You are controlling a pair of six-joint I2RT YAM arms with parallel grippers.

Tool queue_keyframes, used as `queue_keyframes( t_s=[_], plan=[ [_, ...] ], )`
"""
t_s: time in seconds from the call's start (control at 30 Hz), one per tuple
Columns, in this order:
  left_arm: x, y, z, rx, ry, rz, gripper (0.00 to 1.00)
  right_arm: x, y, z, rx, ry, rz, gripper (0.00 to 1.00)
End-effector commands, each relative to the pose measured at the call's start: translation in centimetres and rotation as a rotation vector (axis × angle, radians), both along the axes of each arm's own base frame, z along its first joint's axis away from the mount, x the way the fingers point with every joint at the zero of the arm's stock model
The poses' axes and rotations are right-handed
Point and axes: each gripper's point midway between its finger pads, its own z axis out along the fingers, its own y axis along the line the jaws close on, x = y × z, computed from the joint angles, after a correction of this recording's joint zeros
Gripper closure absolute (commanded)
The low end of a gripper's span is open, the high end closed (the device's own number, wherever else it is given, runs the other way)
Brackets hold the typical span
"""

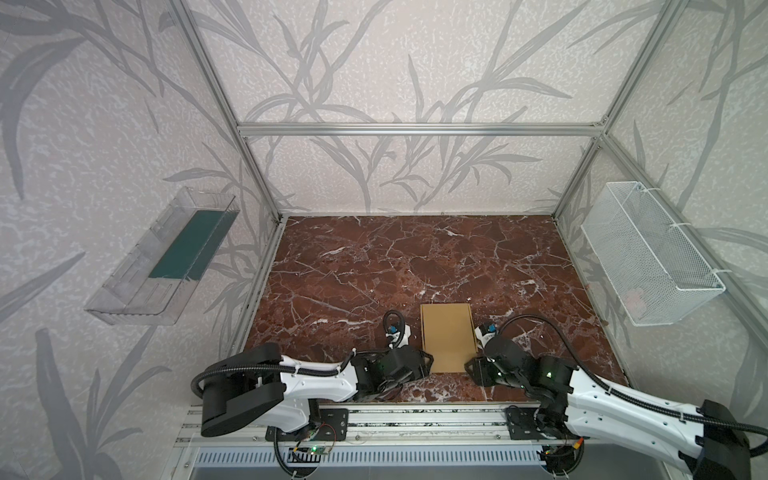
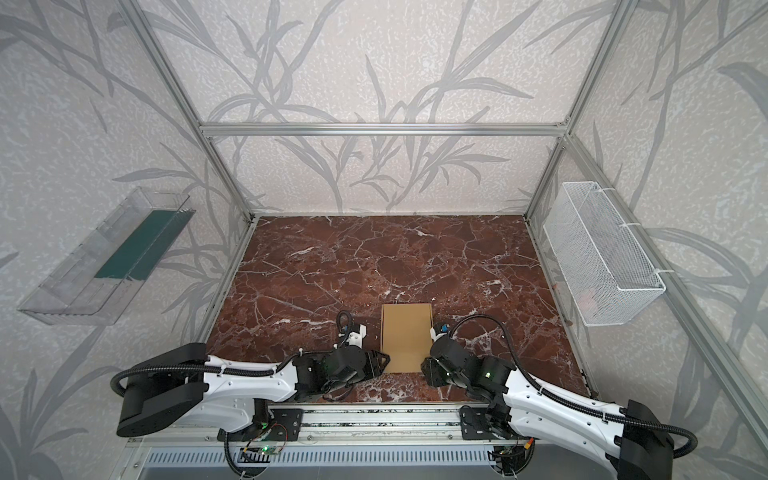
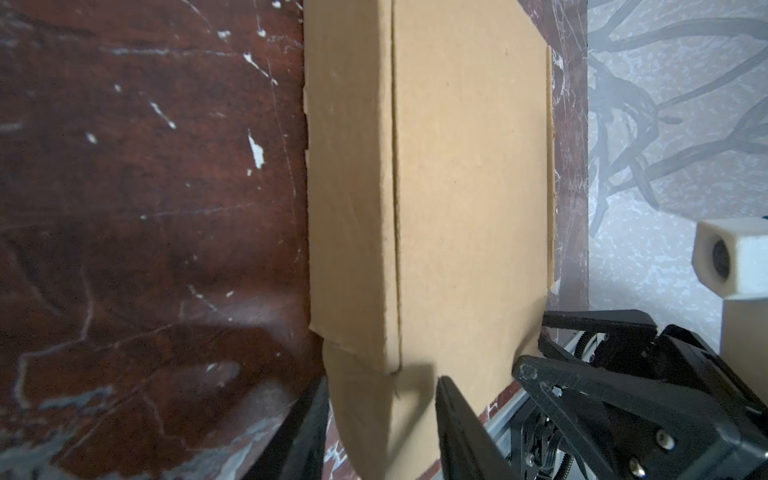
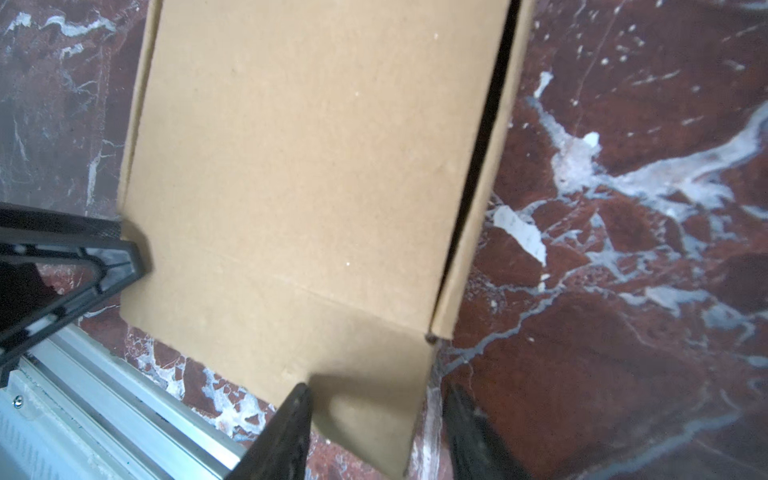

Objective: Fold the paper box

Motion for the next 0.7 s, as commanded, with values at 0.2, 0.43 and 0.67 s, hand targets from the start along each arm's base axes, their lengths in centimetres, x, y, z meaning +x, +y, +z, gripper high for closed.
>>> queue_keyframes(
  t_s=[0.2,0.43,0.67],
  plan=[
    [-0.3,1.4,1.0,0.021,-0.013,0.010,0.56,0.2,-0.5,1.6,-0.013,-0.025,-0.001,0.47],
    [-0.2,2.2,1.7,0.055,-0.043,0.015,0.55,-0.1,-0.5,2.8,0.004,-0.036,0.022,0.48],
    [-0.3,1.0,0.8,0.037,-0.027,-0.003,0.55,-0.2,-0.3,2.4,0.001,-0.019,0.029,0.48]
  ],
)
